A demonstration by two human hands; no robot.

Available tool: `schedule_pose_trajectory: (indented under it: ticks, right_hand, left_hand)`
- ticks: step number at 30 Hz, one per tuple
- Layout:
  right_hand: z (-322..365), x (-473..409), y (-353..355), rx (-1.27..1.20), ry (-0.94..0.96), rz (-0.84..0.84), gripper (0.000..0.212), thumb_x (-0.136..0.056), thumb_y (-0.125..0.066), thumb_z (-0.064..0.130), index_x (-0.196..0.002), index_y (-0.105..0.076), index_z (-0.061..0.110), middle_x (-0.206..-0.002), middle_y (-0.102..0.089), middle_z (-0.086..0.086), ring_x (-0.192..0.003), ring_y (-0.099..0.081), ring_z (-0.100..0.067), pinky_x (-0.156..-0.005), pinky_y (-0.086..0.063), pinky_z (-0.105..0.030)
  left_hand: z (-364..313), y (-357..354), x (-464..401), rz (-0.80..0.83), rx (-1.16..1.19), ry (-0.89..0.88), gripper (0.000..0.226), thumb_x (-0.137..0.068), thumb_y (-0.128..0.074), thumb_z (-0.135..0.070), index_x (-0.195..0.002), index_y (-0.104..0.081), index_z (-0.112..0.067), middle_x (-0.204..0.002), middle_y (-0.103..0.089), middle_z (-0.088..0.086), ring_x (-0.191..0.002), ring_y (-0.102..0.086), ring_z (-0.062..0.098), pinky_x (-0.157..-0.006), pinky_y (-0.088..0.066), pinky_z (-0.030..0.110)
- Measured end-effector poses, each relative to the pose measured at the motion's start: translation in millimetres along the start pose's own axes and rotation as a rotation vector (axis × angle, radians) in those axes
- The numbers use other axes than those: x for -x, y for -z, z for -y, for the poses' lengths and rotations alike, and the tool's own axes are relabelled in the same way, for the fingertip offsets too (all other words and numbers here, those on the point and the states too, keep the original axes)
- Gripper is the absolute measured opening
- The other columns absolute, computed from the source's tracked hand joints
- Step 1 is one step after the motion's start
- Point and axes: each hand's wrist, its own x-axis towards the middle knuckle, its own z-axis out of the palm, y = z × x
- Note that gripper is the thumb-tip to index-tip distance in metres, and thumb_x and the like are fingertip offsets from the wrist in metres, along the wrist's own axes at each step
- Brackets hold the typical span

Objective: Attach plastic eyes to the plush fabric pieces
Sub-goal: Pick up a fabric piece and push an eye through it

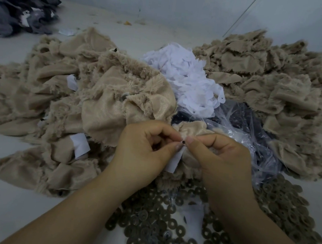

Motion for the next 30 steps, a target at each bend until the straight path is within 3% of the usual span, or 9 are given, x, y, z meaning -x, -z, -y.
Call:
schedule_pose_trajectory:
  ticks: [2,4,6,8,12,17,21,27,30]
  right_hand:
    - [0,0,0,0.003,-0.008,0.013,0.018,-0.081,-0.079,0.014,-0.064,-0.076,0.018,-0.064,-0.073,-0.006,-0.062,-0.067,-0.028,-0.054,-0.057,-0.03]
    - [1,0,0,-0.005,0.006,0.021,0.019,-0.081,-0.079,0.013,-0.063,-0.075,0.019,-0.063,-0.073,-0.004,-0.056,-0.067,-0.018,-0.051,-0.056,-0.022]
    - [2,1,-1,-0.006,0.035,0.022,0.022,-0.08,-0.079,0.011,-0.062,-0.074,0.02,-0.062,-0.072,-0.002,-0.053,-0.064,-0.008,-0.05,-0.054,-0.016]
    - [1,2,-2,0.013,0.049,0.019,0.023,-0.08,-0.079,0.009,-0.06,-0.073,0.02,-0.062,-0.071,-0.002,-0.053,-0.063,-0.009,-0.05,-0.057,-0.022]
    - [-1,3,-3,-0.014,-0.026,0.025,0.02,-0.08,-0.08,0.008,-0.063,-0.073,0.016,-0.062,-0.071,-0.009,-0.056,-0.066,-0.019,-0.056,-0.06,-0.044]
    - [-3,-4,2,-0.021,-0.089,0.044,0.019,-0.078,-0.084,0.015,-0.091,-0.071,0.019,-0.086,-0.075,0.002,-0.078,-0.074,-0.015,-0.064,-0.062,-0.03]
    - [-2,-6,5,-0.214,-0.195,0.095,0.018,-0.082,-0.078,0.008,-0.096,-0.071,0.016,-0.087,-0.078,-0.004,-0.076,-0.076,-0.018,-0.058,-0.059,-0.025]
    - [-3,-8,5,-0.241,-0.207,0.123,0.015,-0.083,-0.078,0.011,-0.091,-0.073,0.023,-0.094,-0.077,-0.004,-0.079,-0.076,-0.018,-0.059,-0.059,-0.026]
    - [-4,-9,5,-0.224,-0.205,0.091,0.015,-0.081,-0.08,0.011,-0.088,-0.073,0.022,-0.095,-0.077,-0.006,-0.078,-0.076,-0.019,-0.058,-0.059,-0.027]
  left_hand:
    - [0,0,0,-0.002,0.051,0.019,0.017,-0.081,-0.076,0.0,-0.08,-0.074,-0.017,-0.073,-0.072,0.006,-0.068,-0.071,0.028,-0.062,-0.058,0.051]
    - [0,0,1,0.003,0.105,0.039,0.014,-0.081,-0.075,-0.001,-0.081,-0.073,-0.015,-0.072,-0.071,0.01,-0.068,-0.069,0.036,-0.062,-0.057,0.056]
    - [0,0,1,0.007,0.123,0.045,0.017,-0.082,-0.072,0.003,-0.085,-0.07,-0.013,-0.072,-0.068,0.012,-0.067,-0.064,0.039,-0.061,-0.056,0.055]
    - [0,0,0,0.016,0.108,0.031,0.022,-0.082,-0.07,0.008,-0.088,-0.065,-0.012,-0.072,-0.065,0.013,-0.065,-0.06,0.04,-0.059,-0.055,0.049]
    - [2,-1,-1,0.041,0.071,0.051,0.024,-0.08,-0.068,0.01,-0.089,-0.061,-0.012,-0.073,-0.061,0.012,-0.06,-0.057,0.022,-0.056,-0.052,0.035]
    - [0,0,0,0.042,-0.066,-0.025,0.026,-0.075,-0.072,-0.014,-0.1,-0.066,-0.019,-0.088,-0.063,-0.001,-0.072,-0.061,0.016,-0.062,-0.054,0.03]
    - [0,1,1,0.046,-0.129,-0.062,0.033,-0.08,-0.077,-0.012,-0.11,-0.071,-0.026,-0.092,-0.069,-0.01,-0.081,-0.064,0.005,-0.07,-0.053,0.019]
    - [0,1,1,-0.001,-0.014,0.13,0.018,-0.077,-0.081,-0.021,-0.086,-0.065,-0.02,-0.075,-0.066,0.0,-0.068,-0.062,0.017,-0.061,-0.054,0.038]
    - [-2,2,1,-0.035,-0.194,-0.026,0.019,-0.078,-0.082,-0.015,-0.083,-0.064,-0.017,-0.077,-0.061,-0.005,-0.067,-0.056,0.008,-0.06,-0.05,0.027]
